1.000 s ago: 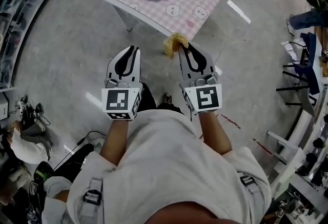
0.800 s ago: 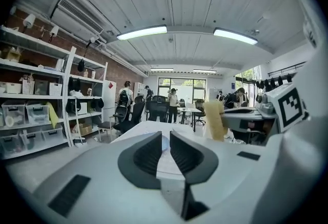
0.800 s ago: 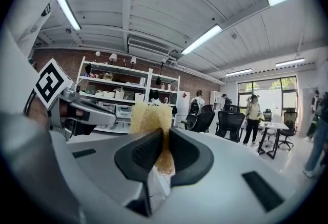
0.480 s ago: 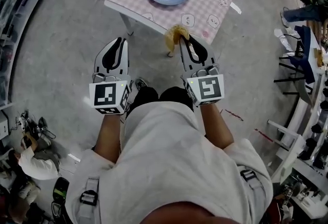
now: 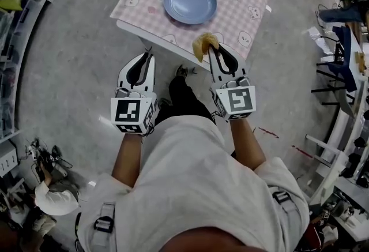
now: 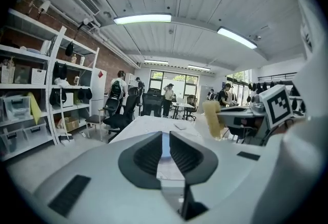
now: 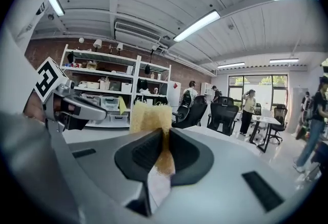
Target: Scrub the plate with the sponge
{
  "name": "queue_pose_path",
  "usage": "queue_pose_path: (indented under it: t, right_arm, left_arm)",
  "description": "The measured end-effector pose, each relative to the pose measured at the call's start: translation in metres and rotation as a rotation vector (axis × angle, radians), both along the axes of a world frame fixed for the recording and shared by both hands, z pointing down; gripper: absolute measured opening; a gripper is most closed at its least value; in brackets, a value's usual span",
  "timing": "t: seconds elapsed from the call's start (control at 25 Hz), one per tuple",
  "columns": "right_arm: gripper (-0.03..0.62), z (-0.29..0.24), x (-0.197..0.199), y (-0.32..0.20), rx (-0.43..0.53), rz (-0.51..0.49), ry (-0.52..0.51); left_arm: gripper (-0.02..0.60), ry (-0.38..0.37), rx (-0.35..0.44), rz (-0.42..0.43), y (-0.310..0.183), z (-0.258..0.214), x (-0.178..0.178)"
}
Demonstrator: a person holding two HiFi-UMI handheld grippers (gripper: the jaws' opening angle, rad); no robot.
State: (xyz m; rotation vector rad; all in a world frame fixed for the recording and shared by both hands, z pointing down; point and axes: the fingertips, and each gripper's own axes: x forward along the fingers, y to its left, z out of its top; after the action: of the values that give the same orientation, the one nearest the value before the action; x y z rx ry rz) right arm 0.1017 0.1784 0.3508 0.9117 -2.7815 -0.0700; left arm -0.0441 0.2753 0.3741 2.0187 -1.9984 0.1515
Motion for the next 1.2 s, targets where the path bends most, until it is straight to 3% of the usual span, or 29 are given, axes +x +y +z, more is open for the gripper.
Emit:
queue_pose_path:
  t: [0.2,0.44,0.92,1.2]
  right_arm:
    - [0.044,-0.001,-0.021,-0.070,-0.004,-0.006,-0.028]
    - [0.044,-0.014,-0.041,-0.137,-0.005,-0.039,-0.036]
    - [0.046,0.038,-0.042,-0.206,-0.155,0.020,-0.024]
    - [0.046,0.066,-0.056,-0.230,-0.210,0.075,0.026]
  left_arm:
    - [0.057,-0.026,-0.006,0.012,-0.064,-0.002,-0.021]
    - [0.057,0.010,-0.027,0.056,-0.143,-0.012,-0.037]
    - [0.057,0.013,-0.189,0.137,-0.235,0.037,-0.054]
    - [0.057,0.010,-0.290,0.252,-0.277,0.072,-0.064]
